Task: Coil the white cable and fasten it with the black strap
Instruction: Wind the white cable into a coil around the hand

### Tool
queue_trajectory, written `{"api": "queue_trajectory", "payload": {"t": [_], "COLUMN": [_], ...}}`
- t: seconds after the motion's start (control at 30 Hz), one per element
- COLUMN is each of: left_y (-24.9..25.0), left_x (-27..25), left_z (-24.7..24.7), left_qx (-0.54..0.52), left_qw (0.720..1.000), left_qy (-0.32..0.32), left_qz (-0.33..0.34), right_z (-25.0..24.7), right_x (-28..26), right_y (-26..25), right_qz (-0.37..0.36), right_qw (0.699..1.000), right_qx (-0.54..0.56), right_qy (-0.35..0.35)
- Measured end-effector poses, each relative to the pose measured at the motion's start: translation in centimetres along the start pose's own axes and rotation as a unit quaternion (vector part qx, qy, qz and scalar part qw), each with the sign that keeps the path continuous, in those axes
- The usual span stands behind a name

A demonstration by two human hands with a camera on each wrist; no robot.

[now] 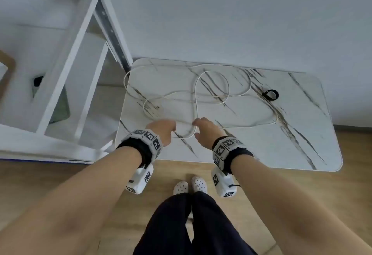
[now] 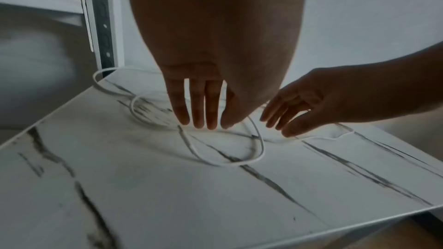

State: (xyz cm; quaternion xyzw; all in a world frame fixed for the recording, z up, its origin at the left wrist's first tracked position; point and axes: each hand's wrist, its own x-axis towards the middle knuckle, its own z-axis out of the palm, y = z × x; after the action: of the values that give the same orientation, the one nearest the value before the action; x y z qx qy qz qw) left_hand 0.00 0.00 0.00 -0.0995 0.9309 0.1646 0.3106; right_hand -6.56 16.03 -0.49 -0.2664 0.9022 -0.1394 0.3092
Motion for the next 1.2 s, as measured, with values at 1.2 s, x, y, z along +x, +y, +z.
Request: {"api": "queue_trajectory", "payload": {"t": [1.2], "left_y": [4.2], "left_x": [0.1], "left_z": [-6.1], "left_qx": [-0.393], "left_qw": [0.919], "left_qy": [0.005], "left_qz": [0.034], "right_z": [-10.2], "right_x": [-0.7], "right_y": [0.5], "right_qz": [-0.138], "right_qw": [0.987], "right_qx": [-0.007], "right_qy": [0.082]}}
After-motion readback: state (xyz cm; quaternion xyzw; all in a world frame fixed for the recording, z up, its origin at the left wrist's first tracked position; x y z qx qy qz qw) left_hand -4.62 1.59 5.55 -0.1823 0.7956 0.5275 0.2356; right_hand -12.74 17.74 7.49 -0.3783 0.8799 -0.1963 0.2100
